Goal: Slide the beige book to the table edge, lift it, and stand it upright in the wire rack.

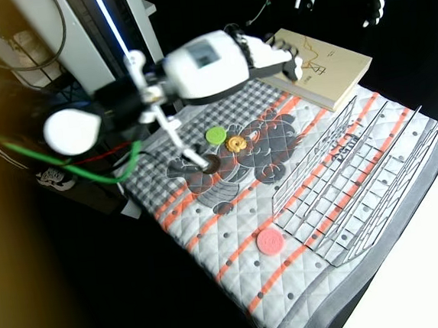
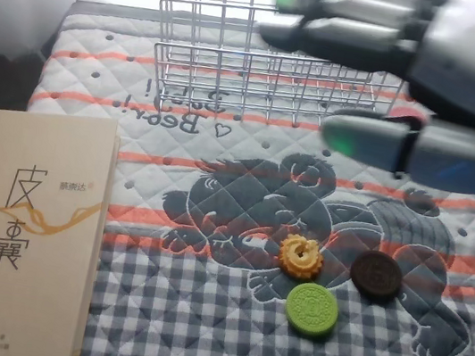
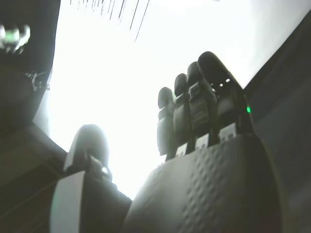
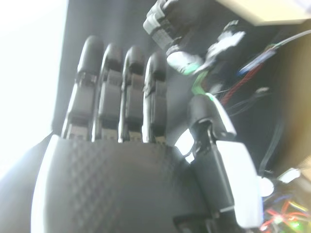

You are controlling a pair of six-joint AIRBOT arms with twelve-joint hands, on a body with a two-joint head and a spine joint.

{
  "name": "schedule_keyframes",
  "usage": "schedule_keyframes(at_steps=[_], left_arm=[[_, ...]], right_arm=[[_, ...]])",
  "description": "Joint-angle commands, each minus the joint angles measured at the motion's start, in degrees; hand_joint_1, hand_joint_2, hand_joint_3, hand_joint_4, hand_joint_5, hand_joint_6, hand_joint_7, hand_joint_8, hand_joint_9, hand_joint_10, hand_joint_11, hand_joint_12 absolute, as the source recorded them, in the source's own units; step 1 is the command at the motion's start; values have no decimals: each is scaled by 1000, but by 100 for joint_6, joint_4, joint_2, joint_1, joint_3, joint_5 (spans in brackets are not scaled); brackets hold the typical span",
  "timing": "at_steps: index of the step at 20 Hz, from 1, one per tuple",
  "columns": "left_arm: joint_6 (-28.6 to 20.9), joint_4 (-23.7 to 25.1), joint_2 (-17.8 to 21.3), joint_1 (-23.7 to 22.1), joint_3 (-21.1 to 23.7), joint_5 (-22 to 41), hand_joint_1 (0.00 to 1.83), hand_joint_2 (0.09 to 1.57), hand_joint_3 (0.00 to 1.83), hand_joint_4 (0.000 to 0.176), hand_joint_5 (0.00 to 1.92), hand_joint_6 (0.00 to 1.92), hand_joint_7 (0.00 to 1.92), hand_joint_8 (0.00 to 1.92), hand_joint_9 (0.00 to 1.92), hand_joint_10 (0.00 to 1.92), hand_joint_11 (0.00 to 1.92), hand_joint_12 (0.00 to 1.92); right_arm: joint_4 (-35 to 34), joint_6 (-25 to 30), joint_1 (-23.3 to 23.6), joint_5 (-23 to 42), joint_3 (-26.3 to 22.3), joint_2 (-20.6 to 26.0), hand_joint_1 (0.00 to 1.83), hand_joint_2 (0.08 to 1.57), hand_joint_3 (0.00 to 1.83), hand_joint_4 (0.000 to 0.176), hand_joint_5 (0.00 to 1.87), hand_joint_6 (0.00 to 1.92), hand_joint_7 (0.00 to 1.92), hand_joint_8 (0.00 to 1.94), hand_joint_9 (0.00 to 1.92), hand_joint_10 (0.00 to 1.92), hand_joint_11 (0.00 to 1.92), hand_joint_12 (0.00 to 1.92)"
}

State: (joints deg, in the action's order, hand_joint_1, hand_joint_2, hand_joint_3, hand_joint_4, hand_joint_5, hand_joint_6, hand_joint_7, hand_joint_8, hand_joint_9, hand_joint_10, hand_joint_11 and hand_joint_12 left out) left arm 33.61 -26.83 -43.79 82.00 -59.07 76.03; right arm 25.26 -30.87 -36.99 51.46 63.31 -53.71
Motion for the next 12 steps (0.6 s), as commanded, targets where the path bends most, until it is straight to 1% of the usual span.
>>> schedule_keyframes(at_steps=[1, 2, 3, 4, 5, 6, 7, 8, 9, 10, 11, 12], left_arm=[[-197, -146, -73, -65, -112, 334, 373, 1044, 0, 58, 249, 0, 247, 0, 254, 1, 0, 1200], [-418, -54, -161, -95, -235, 174, 373, 1044, 0, 58, 249, 0, 247, 0, 254, 1, 0, 1200], [-579, 25, -251, -123, -341, 33, 380, 1036, 0, 128, 174, 0, 178, 0, 198, 0, 0, 1206], [-585, 38, -283, -132, -366, -63, 399, 1029, 0, 142, 155, 0, 154, 0, 187, 1, 0, 1253], [-565, 36, -304, -133, -378, -122, 421, 1019, 0, 136, 151, 0, 146, 0, 174, 0, 0, 1238], [-551, 32, -322, -133, -392, -185, 422, 1010, 0, 142, 156, 1, 137, 1, 163, 1, 0, 1208], [-544, 28, -340, -133, -410, -254, 412, 987, 0, 169, 149, 1, 119, 3, 160, 0, 0, 1165], [-545, 29, -374, -141, -444, -366, 397, 988, 0, 175, 140, 0, 111, 1, 166, 3, 0, 1163], [-545, 40, -399, -149, -465, -453, 403, 986, 0, 176, 128, 1, 94, 1, 154, 4, 0, 1112], [-548, 52, -419, -152, -480, -505, 398, 985, 0, 176, 104, 0, 78, 0, 156, 7, 0, 1102], [-550, 56, -451, -158, -506, -582, 395, 982, 0, 176, 81, 0, 80, 1, 193, 15, 0, 1156], [-551, 52, -477, -160, -528, -626, 416, 976, 0, 176, 80, 0, 84, 1, 217, 17, 0, 1194]], right_arm=[[-392, -15, -7, 1002, -60, 72, 188, 1345, 0, 55, 240, 0, 128, 1, 0, 0, 0, 0], [-508, -74, -107, 1186, -144, 190, 188, 1345, 0, 55, 240, 0, 128, 1, 0, 0, 0, 0], [-612, -294, -166, 1332, -280, 320, 290, 1343, 0, 20, 312, 14, 145, 4, 1, 0, 0, 0], [-697, -506, -198, 1445, -400, 418, 312, 1333, 0, 26, 326, 12, 158, 6, 0, 0, 0, 0], [-752, -631, -229, 1567, -470, 485, 340, 1306, 0, 51, 352, 16, 184, 11, 0, 0, 0, 0], [-786, -648, -274, 1677, -500, 528, 315, 1307, 0, 51, 334, 5, 187, 8, 0, 0, 0, 0], [-819, -648, -323, 1758, -518, 550, 299, 1297, 0, 70, 331, 2, 159, 1, 0, 0, 0, 0], [-847, -648, -381, 1808, -530, 562, 326, 1302, 0, 56, 334, 3, 165, 4, 21, 7, 0, 0], [-852, -648, -401, 1814, -531, 562, 259, 1313, 1, 57, 335, 2, 197, 12, 61, 18, 0, 0], [-851, -648, -407, 1814, -531, 562, 252, 1309, 0, 57, 376, 5, 236, 8, 72, 8, 0, 0], [-850, -648, -410, 1814, -531, 562, 255, 1312, 0, 49, 404, 6, 290, 9, 83, 5, 0, 0], [-849, -648, -412, 1814, -531, 562, 255, 1317, 2, 40, 407, 4, 288, 3, 63, 0, 0, 0]])
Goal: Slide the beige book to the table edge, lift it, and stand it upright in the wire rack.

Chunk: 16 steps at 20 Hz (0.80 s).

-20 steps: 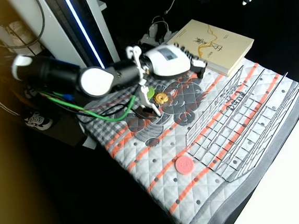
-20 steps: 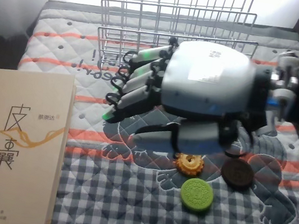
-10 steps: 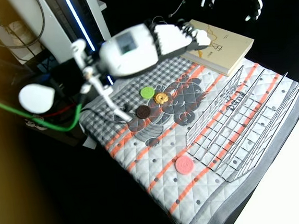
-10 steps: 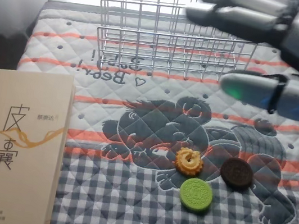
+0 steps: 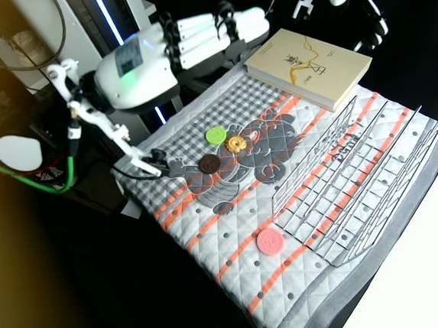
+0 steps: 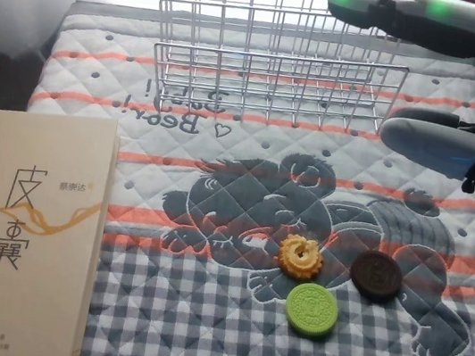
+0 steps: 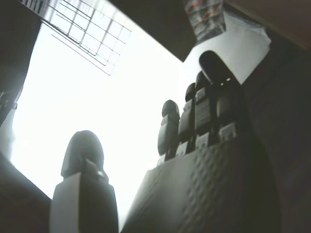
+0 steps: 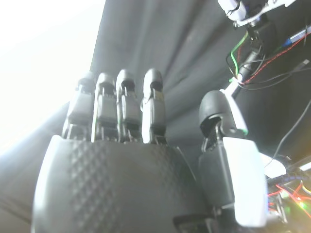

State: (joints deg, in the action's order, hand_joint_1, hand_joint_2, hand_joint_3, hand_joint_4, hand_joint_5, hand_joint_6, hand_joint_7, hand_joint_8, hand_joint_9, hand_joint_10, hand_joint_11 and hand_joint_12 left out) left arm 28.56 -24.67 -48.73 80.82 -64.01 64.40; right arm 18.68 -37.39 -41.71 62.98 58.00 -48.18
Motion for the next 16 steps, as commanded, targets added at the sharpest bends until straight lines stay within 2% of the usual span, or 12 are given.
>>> schedule_keyframes(at_steps=[1, 3, 4, 5, 6, 7, 8, 10, 11, 14, 15, 16], left_arm=[[-59, -175, -11, -50, -60, 488, 443, 970, 0, 176, 81, 0, 74, 2, 229, 15, 0, 1253], [-116, -155, -69, -81, -130, 345, 474, 963, 0, 158, 78, 0, 63, 1, 215, 9, 0, 1231], [-209, -92, -134, -113, -214, 177, 477, 955, 0, 134, 79, 0, 74, 2, 193, 5, 0, 1116], [-291, -29, -188, -134, -280, 74, 463, 943, 0, 128, 64, 4, 80, 2, 135, 20, 0, 878], [-358, 30, -234, -160, -330, -20, 457, 932, 0, 131, 49, 1, 104, 4, 155, 23, 0, 887], [-418, 93, -279, -195, -374, -114, 558, 937, 0, 133, 48, 1, 120, 4, 201, 27, 0, 1044], [-575, 199, -348, -238, -462, -237, 617, 938, 0, 142, 46, 1, 104, 1, 215, 23, 0, 1101], [-838, 438, -473, -341, -625, -480, 666, 926, 0, 155, 33, 2, 49, 1, 126, 6, 0, 826], [-917, 563, -528, -409, -688, -603, 656, 923, 0, 135, 40, 7, 47, 2, 112, 2, 0, 799], [-1043, 952, -620, -590, -764, -894, 595, 893, 0, 146, 56, 2, 111, 8, 190, 21, 0, 1054], [-1105, 1041, -647, -617, -787, -932, 554, 894, 0, 164, 28, 0, 85, 2, 172, 9, 0, 1011], [-1110, 1065, -661, -620, -789, -944, 520, 881, 0, 174, 19, 2, 104, 4, 210, 17, 0, 1201]], right_arm=[[-191, 3, 58, 662, 0, 9, 301, 1334, 6, 34, 415, 5, 307, 8, 60, 1, 0, 0], [-191, 3, 46, 662, 1, 9, 288, 1331, 3, 27, 429, 7, 282, 0, 54, 2, 0, 0], [-189, 3, 44, 662, 1, 9, 253, 1333, 3, 19, 419, 2, 285, 2, 69, 6, 0, 0], [-181, 3, 44, 662, 1, 9, 185, 1337, 5, 32, 377, 1, 273, 1, 91, 11, 0, 0], [-170, 3, 44, 662, 1, 9, 189, 1350, 6, 14, 368, 0, 281, 3, 125, 17, 16, 8], [-159, 3, 44, 662, 1, 9, 274, 1345, 0, 14, 393, 8, 302, 8, 165, 23, 49, 26], [-149, 3, 44, 662, 1, 9, 316, 1339, 0, 2, 414, 5, 342, 5, 230, 16, 9, 326], [-149, 3, 38, 662, 1, 9, 374, 1320, 0, 0, 484, 14, 305, 2, 109, 10, 0, 34], [-149, 3, 37, 662, 1, 9, 351, 1327, 2, 0, 538, 24, 284, 0, 57, 2, 0, 6], [-149, 3, 31, 662, 0, 9, 309, 1323, 0, 11, 594, 31, 270, 3, 42, 6, 0, 0], [-149, 4, 24, 662, 0, 7, 331, 1322, 0, 1, 646, 20, 284, 2, 54, 3, 0, 0], [-149, 4, 16, 662, 0, 2, 388, 1321, 0, 0, 671, 19, 300, 5, 66, 5, 0, 0]])
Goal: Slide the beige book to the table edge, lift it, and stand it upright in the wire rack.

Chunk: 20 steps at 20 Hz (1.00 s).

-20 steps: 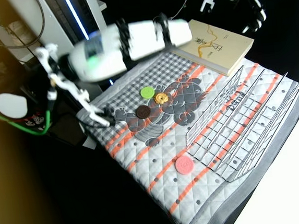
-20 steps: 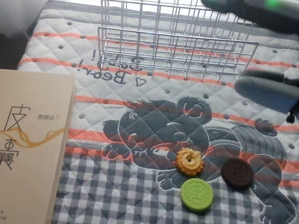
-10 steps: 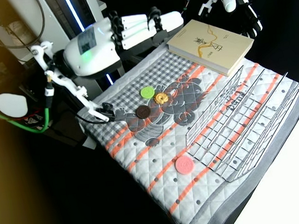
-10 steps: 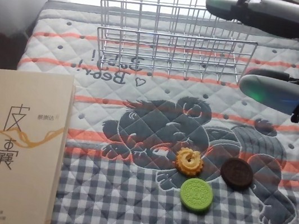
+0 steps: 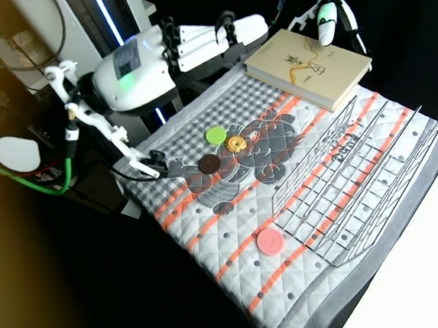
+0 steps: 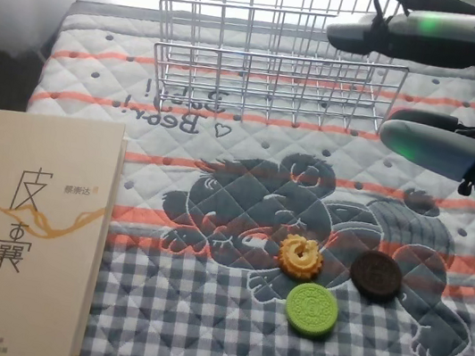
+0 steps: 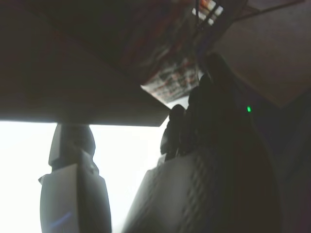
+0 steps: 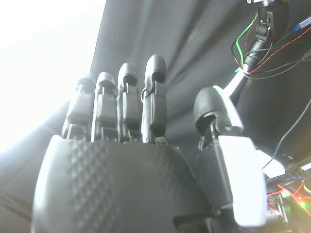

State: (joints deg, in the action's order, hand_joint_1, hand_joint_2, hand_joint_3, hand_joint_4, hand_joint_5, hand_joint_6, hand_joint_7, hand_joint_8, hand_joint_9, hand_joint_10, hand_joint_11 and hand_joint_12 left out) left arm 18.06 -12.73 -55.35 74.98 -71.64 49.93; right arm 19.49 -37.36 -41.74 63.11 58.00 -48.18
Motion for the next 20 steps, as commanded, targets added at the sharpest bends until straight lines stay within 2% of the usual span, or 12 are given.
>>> schedule_keyframes(at_steps=[1, 5, 6, 8, 9, 10, 11, 12, 16, 18, 19, 20], left_arm=[[-64, -129, -2, -36, -26, 496, 557, 883, 0, 176, 22, 2, 122, 5, 224, 18, 0, 1294], [-81, -129, -20, -36, -48, 426, 543, 895, 0, 176, 22, 3, 183, 5, 284, 26, 0, 1504], [-82, -128, -27, -36, -59, 394, 540, 911, 3, 160, 19, 2, 159, 6, 266, 15, 0, 1399], [-146, -88, -61, -36, -103, 335, 543, 925, 2, 175, 12, 0, 191, 6, 297, 20, 0, 1453], [-200, -56, -83, -36, -129, 315, 529, 932, 1, 146, 25, 2, 307, 27, 429, 82, 8, 1610], [-222, -30, -97, -37, -144, 293, 505, 918, 0, 163, 10, 0, 293, 12, 446, 91, 34, 1650], [-222, -6, -102, -39, -149, 268, 521, 921, 0, 149, 11, 0, 343, 9, 423, 315, 67, 1732], [-223, 21, -103, -47, -153, 238, 498, 895, 7, 158, 14, 0, 370, 1, 368, 632, 86, 1767], [-264, 311, -150, -280, -245, -17, 531, 832, 0, 157, 46, 1, 436, 0, 446, 260, 37, 1634], [-281, 424, -180, -411, -276, -67, 575, 868, 1, 110, 109, 4, 367, 2, 554, 111, 185, 1390], [-281, 437, -183, -433, -283, -71, 633, 878, 1, 92, 230, 8, 496, 18, 624, 100, 232, 1400], [-281, 450, -185, -456, -291, -82, 689, 903, 3, 52, 313, 11, 554, 18, 656, 97, 232, 1464]], right_arm=[[-230, 2, 14, 649, 0, -3, 409, 1304, 0, 2, 679, 16, 296, 2, 68, 4, 0, 0], [-233, 6, -26, 649, -1, -9, 378, 1312, 2, 0, 589, 0, 268, 1, 75, 3, 0, 0], [-234, 8, -28, 649, -1, -12, 393, 1311, 1, 0, 580, 0, 264, 1, 72, 1, 0, 0], [-234, 8, -28, 649, 0, -24, 383, 1300, 0, 11, 572, 3, 322, 15, 108, 11, 0, 0], [-234, 8, -28, 649, 0, -28, 395, 1292, 0, 4, 579, 5, 329, 12, 118, 11, 0, 0], [-234, 8, -29, 648, 1, -31, 406, 1293, 0, 1, 557, 0, 303, 2, 85, 1, 0, 0], [-234, 8, -33, 648, 1, -34, 419, 1290, 0, 0, 576, 7, 329, 9, 116, 12, 0, 0], [-234, 8, -35, 648, 3, -39, 368, 1294, 0, 5, 558, 2, 322, 4, 114, 8, 0, 0], [-237, 20, -66, 647, 6, -46, 308, 1309, 4, 0, 534, 0, 283, 0, 65, 0, 0, 0], [-238, 31, -88, 647, 7, -45, 366, 1314, 4, 0, 570, 10, 333, 13, 82, 6, 0, 0], [-238, 32, -91, 647, 7, -45, 291, 1309, 2, 38, 540, 2, 280, 4, 71, 1, 0, 0], [-239, 37, -96, 646, 9, -47, 280, 1300, 0, 50, 505, 0, 256, 0, 52, 0, 0, 0]])
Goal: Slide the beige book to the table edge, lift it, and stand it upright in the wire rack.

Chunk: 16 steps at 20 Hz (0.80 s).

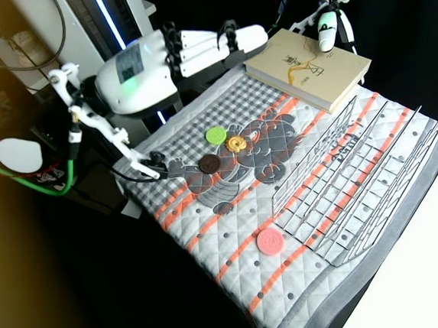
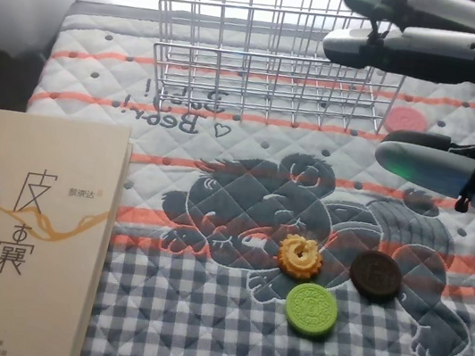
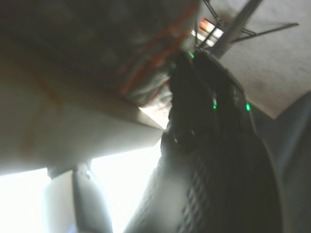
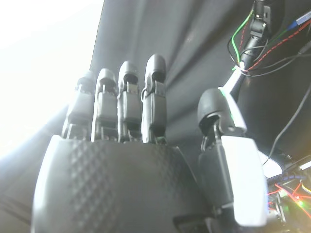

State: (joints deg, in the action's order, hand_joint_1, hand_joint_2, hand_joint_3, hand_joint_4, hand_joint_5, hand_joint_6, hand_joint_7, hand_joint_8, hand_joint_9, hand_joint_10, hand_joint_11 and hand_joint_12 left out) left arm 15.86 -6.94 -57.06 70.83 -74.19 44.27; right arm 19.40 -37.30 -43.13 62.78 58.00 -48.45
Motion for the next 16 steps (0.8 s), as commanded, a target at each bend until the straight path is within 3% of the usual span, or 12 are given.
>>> schedule_keyframes(at_steps=[1, 2, 3, 4, 5, 6, 8, 9, 10, 12, 14, 16], left_arm=[[-60, -129, -14, -47, -41, 478, 745, 930, 3, 11, 493, 20, 672, 37, 725, 139, 280, 1539], [-60, -129, -14, -47, -45, 473, 810, 962, 4, 0, 595, 13, 752, 35, 693, 290, 269, 1585], [-61, -130, -14, -47, -51, 463, 895, 1011, 0, 0, 712, 16, 849, 46, 658, 564, 327, 1596], [-61, -137, -14, -47, -55, 455, 939, 1035, 0, 0, 769, 3, 876, 39, 620, 673, 330, 1573], [-61, -155, -14, -47, -57, 455, 960, 1049, 1, 0, 826, 8, 923, 45, 668, 706, 402, 1538], [-43, -208, -14, -46, -57, 483, 972, 1054, 1, 0, 844, 5, 954, 45, 710, 723, 468, 1535], [33, -371, -4, -45, -69, 541, 979, 1078, 1, 0, 872, 7, 999, 39, 781, 715, 530, 1540], [62, -475, 15, -44, -88, 576, 1050, 1122, 0, 11, 964, 765, 1068, 56, 773, 898, 534, 1651], [106, -561, 42, -44, -90, 611, 1208, 1142, 0, 0, 905, 853, 989, 997, 803, 1017, 589, 1703], [273, -822, 150, -39, -45, 793, 1248, 1148, 0, 0, 934, 791, 934, 1298, 778, 1318, 575, 1840], [472, -1146, 283, 6, 12, 998, 1262, 1129, 0, 0, 996, 703, 954, 1268, 860, 1154, 700, 1631], [629, -1510, 431, 102, 89, 1344, 1246, 1102, 0, 0, 1029, 733, 1014, 1102, 935, 749, 654, 1399]], right_arm=[[-230, 33, 36, 679, 11, -25, 302, 1303, 0, 61, 426, 0, 186, 0, 10, 0, 0, 0], [-234, 34, 30, 679, 12, -27, 381, 1297, 0, 40, 425, 4, 194, 7, 24, 7, 0, 0], [-243, 37, 18, 679, 11, -27, 398, 1310, 2, 41, 384, 0, 147, 1, 4, 1, 0, 0], [-250, 45, 5, 679, 11, -26, 307, 1319, 6, 88, 333, 1, 110, 1, 0, 0, 0, 0], [-256, 51, -5, 679, 11, -23, 324, 1326, 5, 58, 360, 11, 145, 12, 14, 4, 0, 0], [-266, 62, -20, 679, 10, -17, 327, 1326, 4, 54, 378, 17, 157, 15, 19, 5, 0, 0], [-281, 78, -43, 679, 9, -7, 394, 1291, 0, 88, 407, 18, 165, 11, 7, 3, 0, 0], [-286, 86, -56, 679, 8, -1, 379, 1286, 0, 86, 428, 9, 205, 7, 48, 6, 0, 0], [-288, 89, -63, 679, 6, 3, 352, 1288, 0, 86, 430, 5, 228, 9, 62, 7, 0, 0], [-296, 94, -75, 679, 0, 9, 317, 1291, 1, 78, 445, 7, 257, 12, 92, 12, 0, 0], [-311, 96, -97, 679, -4, 19, 296, 1295, 1, 97, 442, 3, 258, 6, 100, 8, 6, 2], [-333, 96, -125, 679, -5, 19, 296, 1303, 3, 94, 426, 0, 258, 2, 92, 1, 0, 0]])
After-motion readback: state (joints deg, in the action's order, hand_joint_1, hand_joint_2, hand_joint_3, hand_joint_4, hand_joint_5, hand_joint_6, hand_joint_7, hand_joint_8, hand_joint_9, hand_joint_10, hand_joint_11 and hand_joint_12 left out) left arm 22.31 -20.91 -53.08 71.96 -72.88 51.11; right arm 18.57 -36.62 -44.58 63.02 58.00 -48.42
